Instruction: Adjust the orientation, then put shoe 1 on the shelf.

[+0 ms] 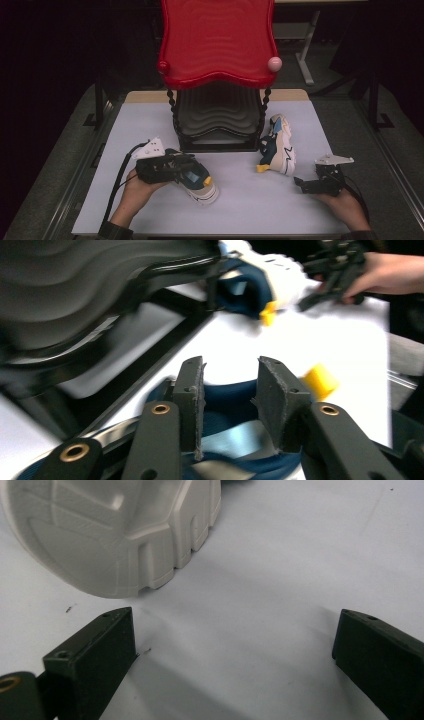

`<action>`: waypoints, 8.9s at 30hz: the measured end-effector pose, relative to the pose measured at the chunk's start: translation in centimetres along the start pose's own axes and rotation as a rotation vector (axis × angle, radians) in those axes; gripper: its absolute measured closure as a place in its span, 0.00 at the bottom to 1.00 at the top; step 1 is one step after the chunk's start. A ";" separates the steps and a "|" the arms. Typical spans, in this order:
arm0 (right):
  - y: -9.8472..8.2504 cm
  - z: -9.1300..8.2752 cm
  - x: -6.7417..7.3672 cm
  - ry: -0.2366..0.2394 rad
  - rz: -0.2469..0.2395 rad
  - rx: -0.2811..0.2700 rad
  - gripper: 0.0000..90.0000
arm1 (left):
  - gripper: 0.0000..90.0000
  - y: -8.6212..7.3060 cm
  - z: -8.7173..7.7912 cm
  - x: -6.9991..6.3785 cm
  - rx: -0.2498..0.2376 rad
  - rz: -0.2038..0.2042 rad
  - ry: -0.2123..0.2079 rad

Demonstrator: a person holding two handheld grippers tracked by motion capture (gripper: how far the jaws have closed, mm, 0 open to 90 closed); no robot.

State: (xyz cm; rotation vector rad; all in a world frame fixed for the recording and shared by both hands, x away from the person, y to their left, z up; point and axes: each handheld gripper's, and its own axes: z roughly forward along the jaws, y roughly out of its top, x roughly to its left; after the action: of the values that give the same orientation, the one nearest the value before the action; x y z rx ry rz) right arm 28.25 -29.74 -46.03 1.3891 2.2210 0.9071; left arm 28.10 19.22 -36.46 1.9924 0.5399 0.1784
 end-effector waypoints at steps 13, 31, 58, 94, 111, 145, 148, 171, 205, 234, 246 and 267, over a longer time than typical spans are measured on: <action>0.0 0.0 0.0 0.001 0.000 0.000 0.03 | 0.67 -0.9 2.9 -1.8 0.060 -0.007 -0.081; 0.0 0.0 0.0 0.001 0.000 0.003 0.03 | 0.86 -2.4 -1.4 -2.1 0.094 -0.034 -0.133; 0.0 0.0 0.0 -0.002 0.001 0.000 0.04 | 0.71 -1.7 -5.1 1.5 0.044 -0.063 -0.016; 0.0 0.0 0.0 0.000 0.000 0.000 0.03 | 0.79 -3.2 -1.3 3.7 0.107 -0.104 -0.112; 0.0 0.0 0.0 0.000 0.000 0.000 0.03 | 0.80 -1.0 -0.3 1.6 0.064 -0.080 -0.183; 0.0 0.0 0.0 -0.001 0.000 0.001 0.03 | 0.80 9.6 1.3 -0.6 -0.012 0.053 -0.238; 0.0 0.0 0.0 0.000 0.001 0.001 0.03 | 0.80 10.5 1.0 -0.7 -0.019 0.067 -0.239; 0.0 0.0 0.0 -0.002 -0.001 0.000 0.03 | 0.81 19.3 -2.9 -2.3 -0.127 0.192 -0.283; 0.0 0.0 0.0 0.001 0.004 -0.002 0.03 | 0.81 33.2 -7.6 5.6 -0.133 0.378 -0.073; 0.0 -0.1 -0.1 0.008 0.010 -0.005 0.03 | 0.81 35.6 -4.4 13.4 -0.033 0.459 0.022; 0.0 0.0 -0.1 0.007 0.007 -0.004 0.03 | 0.62 35.3 -4.0 13.3 -0.034 0.382 0.030; 0.0 0.0 0.0 0.003 0.003 -0.004 0.03 | 0.15 32.8 -6.8 11.7 -0.058 0.270 -0.034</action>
State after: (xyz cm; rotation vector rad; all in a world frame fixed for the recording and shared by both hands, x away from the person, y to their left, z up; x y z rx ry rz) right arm 28.24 -29.77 -46.05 1.3905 2.2186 0.9144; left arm 45.80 17.44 -5.73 2.0021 0.2390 0.3218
